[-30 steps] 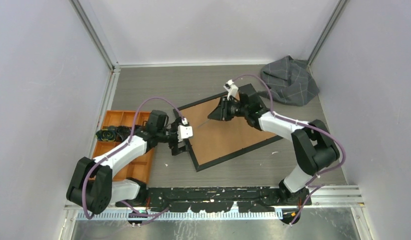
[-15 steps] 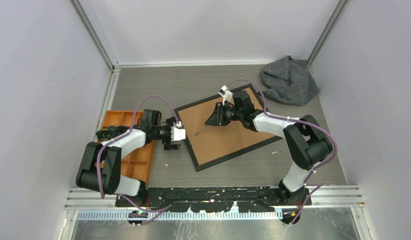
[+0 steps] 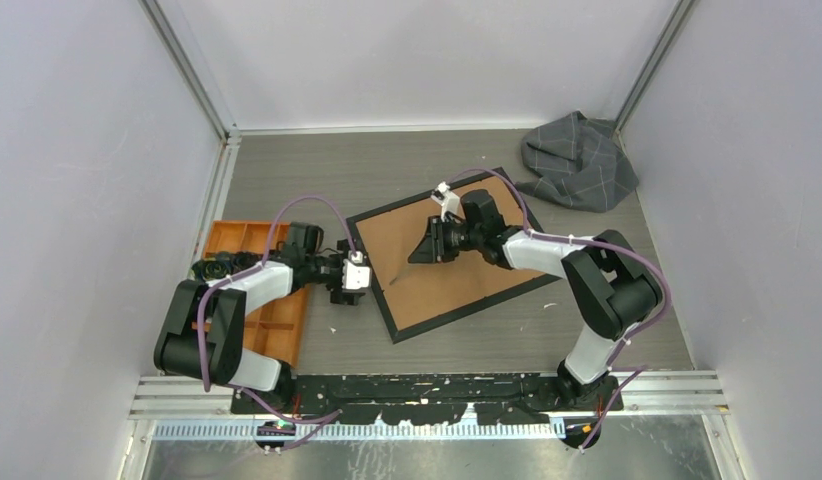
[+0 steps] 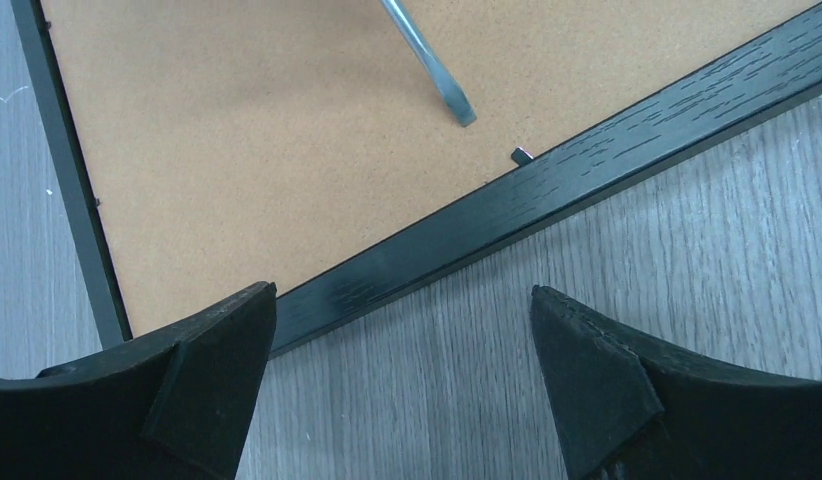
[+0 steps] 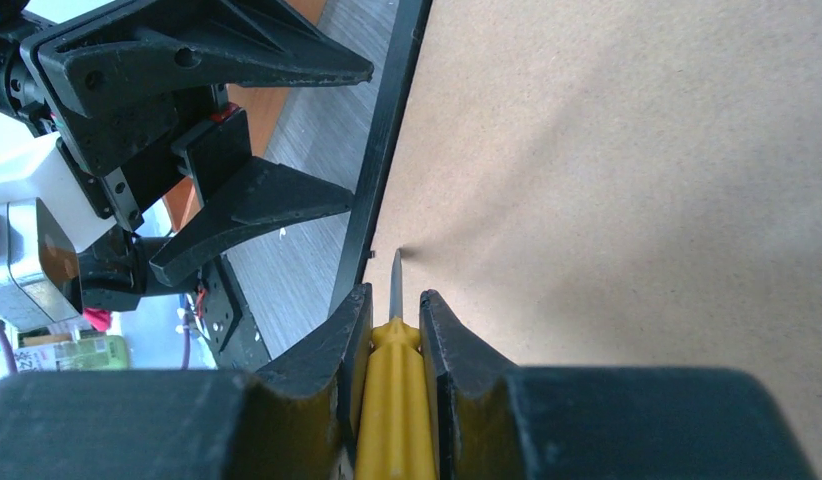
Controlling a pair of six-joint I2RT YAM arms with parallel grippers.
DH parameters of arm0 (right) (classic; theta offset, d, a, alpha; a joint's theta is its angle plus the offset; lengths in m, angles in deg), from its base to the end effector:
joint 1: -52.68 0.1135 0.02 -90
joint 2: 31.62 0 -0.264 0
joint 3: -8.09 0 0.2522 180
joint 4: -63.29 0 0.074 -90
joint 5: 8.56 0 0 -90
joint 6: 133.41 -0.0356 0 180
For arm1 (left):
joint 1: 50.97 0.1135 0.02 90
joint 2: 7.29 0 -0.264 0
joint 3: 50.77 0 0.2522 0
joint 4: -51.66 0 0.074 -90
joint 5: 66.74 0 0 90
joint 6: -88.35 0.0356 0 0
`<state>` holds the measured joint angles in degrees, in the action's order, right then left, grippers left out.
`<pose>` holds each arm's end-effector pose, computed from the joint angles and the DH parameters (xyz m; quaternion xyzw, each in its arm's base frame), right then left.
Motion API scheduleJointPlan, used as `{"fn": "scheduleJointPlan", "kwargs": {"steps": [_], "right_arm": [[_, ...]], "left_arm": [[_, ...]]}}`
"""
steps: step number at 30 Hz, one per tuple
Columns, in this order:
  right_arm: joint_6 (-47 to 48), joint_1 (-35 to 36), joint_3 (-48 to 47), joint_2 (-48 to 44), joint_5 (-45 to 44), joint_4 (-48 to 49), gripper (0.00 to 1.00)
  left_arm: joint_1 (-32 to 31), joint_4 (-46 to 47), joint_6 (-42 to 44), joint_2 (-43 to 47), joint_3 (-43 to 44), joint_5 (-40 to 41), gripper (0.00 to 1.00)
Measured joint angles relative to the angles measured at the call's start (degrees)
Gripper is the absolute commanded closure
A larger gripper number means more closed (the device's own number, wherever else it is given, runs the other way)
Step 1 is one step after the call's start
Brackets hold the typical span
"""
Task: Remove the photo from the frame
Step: Release the photo frame item from the photo frame.
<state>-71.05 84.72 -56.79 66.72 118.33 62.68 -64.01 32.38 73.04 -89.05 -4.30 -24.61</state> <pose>0.2884 0.2057 0.1783 -0.1804 0.8315 0.4637 0.2468 0.2325 -0.0809 0.1493 0.6923 0.5422 -0.1894 0.4369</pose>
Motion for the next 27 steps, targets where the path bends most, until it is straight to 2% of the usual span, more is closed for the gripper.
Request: {"fn": "scheduleJointPlan", "kwargs": {"steps": [18, 27], "right_arm": [[-2.54, 1.18, -0.13, 2.32, 1.42, 2.97, 0.99], [-2.56, 1.70, -0.17, 2.54, 1.77, 3.04, 0.99]], "left_arm": [[-0.13, 2.01, -1.22, -1.29, -0.20, -2.27, 0.04], [-0.17, 1.86, -1.51, -1.84, -0.20, -2.93, 0.13]]}}
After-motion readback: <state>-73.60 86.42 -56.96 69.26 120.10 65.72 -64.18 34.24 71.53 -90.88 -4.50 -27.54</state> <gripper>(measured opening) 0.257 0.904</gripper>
